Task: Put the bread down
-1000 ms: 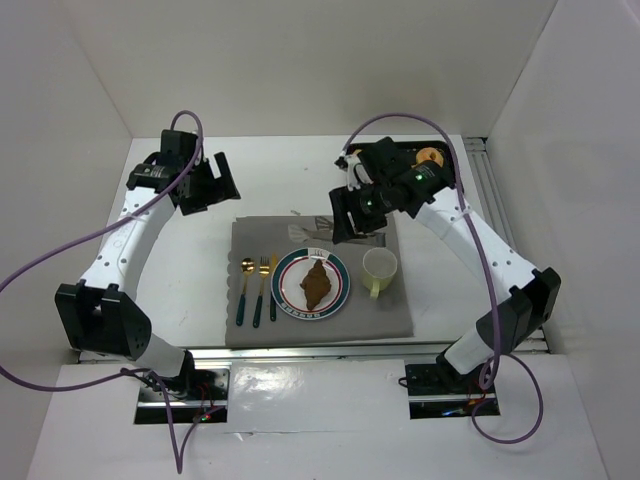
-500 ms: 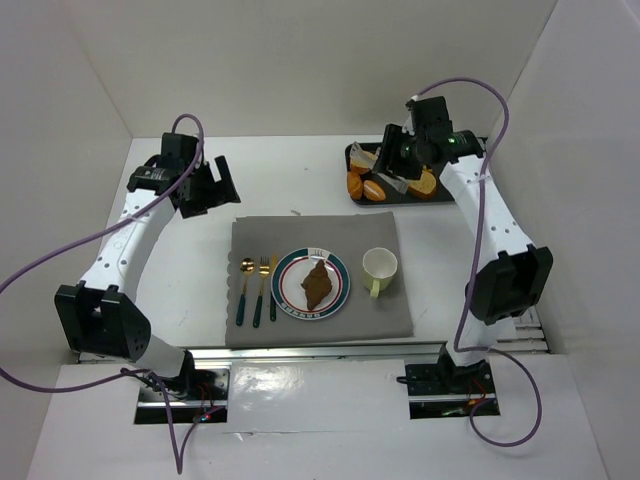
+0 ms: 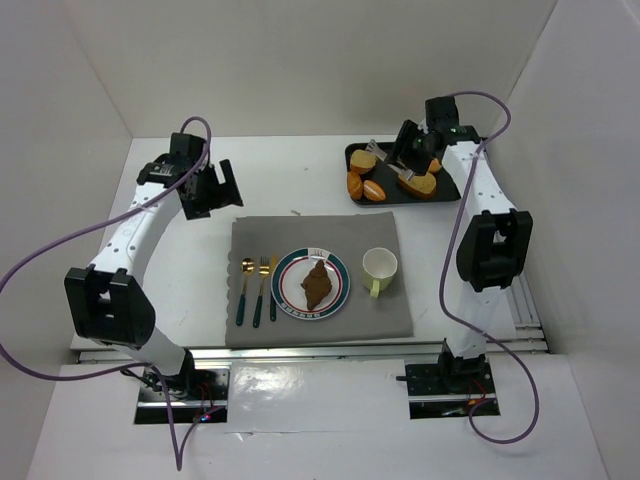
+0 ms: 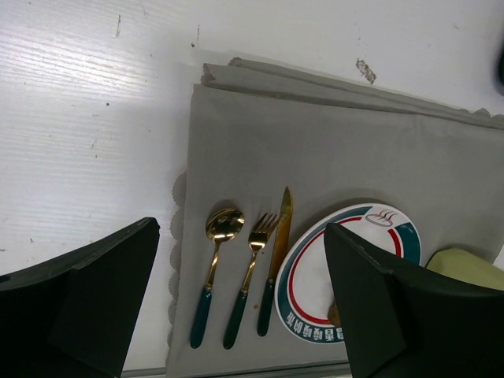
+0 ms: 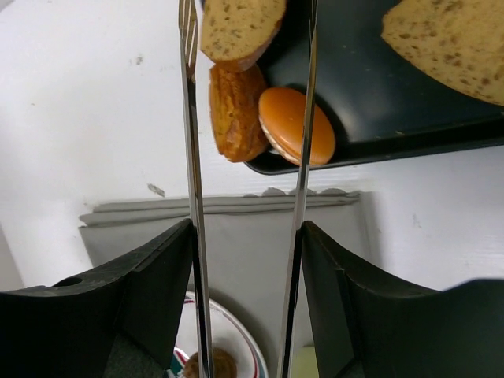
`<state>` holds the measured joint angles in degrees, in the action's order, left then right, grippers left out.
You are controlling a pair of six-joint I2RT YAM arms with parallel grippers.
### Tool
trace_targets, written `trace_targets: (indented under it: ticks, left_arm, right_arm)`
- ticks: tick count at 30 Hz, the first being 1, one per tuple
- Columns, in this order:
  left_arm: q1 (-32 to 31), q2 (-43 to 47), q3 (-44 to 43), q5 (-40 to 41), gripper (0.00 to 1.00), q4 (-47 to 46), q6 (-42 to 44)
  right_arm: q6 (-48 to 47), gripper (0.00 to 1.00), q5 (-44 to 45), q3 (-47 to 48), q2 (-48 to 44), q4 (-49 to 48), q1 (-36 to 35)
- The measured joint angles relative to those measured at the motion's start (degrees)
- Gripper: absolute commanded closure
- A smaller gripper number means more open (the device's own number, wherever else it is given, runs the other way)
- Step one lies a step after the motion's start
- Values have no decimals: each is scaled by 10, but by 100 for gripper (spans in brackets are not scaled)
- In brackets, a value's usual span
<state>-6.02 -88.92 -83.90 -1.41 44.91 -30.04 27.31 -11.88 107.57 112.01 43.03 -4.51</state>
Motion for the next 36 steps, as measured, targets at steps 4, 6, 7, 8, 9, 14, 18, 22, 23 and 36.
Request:
trace_targets:
  ticks: [4,6,7,8,9,14,18,22,23,36]
  left_arm:
    - [0,-12,0,0,1,0,1]
    - [0,-14,0,0,1,0,1]
    - [0,-14,0,0,1,0,1]
    - [0,-15,0,-1,1,0,1]
    - [0,-16,0,-1,1,0,1]
    - [0,-17,0,4,1,0,1]
    - [0,-17,0,14,1,0,1]
    - [0,-17,0,22,1,0,2]
    - [0,-17,0,24,1,0,2]
    - [0,-13,0,46,1,0,12]
  right_arm:
    - [29,37,-33,-4,7,-31,9]
    - [44,37,-50,-11,10,-51,18]
    - [54,37,-59,-16,12,-63,25]
    - [61,37,-65,-20,16,-71,31]
    - [68,37,-71,-23,21,-79,36]
    - [97,37,-96,-41,50,-108,50]
    - [112,37,-121,-50,68,-125,48]
    - [121,39,-141,-52,85,-134,48]
    - [123,41,-144,-52,89,-135,47]
    - [139,78,-147,-68,90,-150,44]
